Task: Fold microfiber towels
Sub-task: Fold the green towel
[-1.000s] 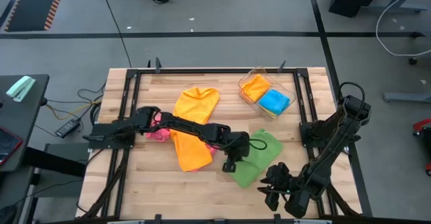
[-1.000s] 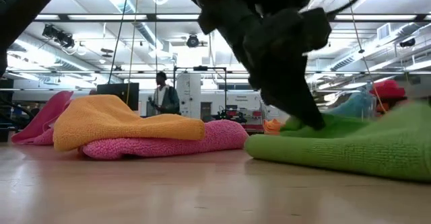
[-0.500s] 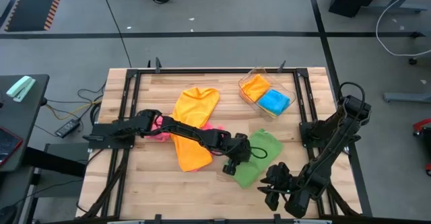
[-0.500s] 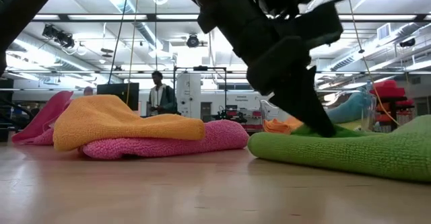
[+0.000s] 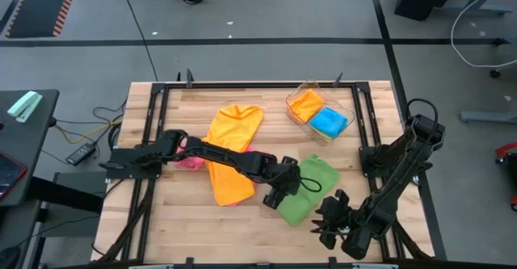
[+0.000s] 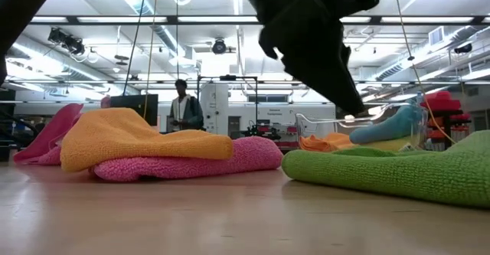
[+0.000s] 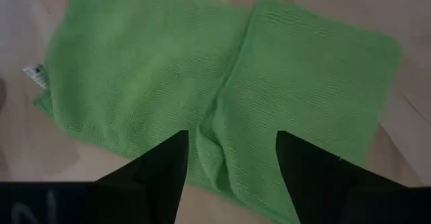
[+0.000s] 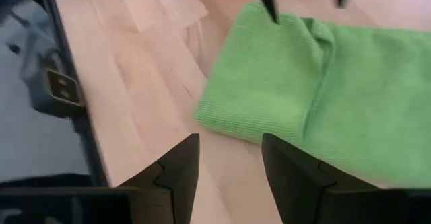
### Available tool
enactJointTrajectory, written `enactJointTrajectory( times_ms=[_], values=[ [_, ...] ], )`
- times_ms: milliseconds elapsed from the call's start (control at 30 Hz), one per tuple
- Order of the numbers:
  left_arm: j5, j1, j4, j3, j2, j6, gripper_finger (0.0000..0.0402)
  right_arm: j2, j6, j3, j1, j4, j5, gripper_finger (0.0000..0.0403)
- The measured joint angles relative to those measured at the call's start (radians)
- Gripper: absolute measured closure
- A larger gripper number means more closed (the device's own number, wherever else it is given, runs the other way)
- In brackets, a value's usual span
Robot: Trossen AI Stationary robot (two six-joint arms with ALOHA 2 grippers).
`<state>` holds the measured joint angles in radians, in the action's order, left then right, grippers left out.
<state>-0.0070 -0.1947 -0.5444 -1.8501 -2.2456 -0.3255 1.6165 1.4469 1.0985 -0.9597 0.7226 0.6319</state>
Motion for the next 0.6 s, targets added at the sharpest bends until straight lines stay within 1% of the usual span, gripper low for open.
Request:
enactJointTrajectory(
  times_ms=[133,233,300,400,533,600],
  values=[
    [0.029,-0.002,-0.120,-0.041,0.002,-0.002,0.0185,0.000,-0.090,-0.001,-0.003,0.016,0.003,0.0233],
    [0.034,-0.019,-0.156,-0.043,0.005,-0.051,0.0195,0.000,-0.189,-0.001,0.004,0.007,0.011,0.0233],
    [0.034,-0.035,-0.175,-0.042,0.003,-0.106,0.0196,0.000,-0.228,-0.001,0.017,0.011,0.011,0.0232],
    [0.038,-0.055,-0.172,-0.042,0.003,-0.156,0.0183,0.000,-0.230,-0.003,0.037,0.011,0.000,0.0232],
    [0.039,-0.074,-0.184,-0.043,-0.009,-0.165,0.0154,0.000,-0.264,-0.003,0.056,-0.020,-0.027,0.0232],
    [0.037,-0.085,-0.225,-0.042,-0.030,-0.196,0.0143,0.000,-0.287,-0.003,0.059,-0.043,-0.031,0.0232]
  ],
)
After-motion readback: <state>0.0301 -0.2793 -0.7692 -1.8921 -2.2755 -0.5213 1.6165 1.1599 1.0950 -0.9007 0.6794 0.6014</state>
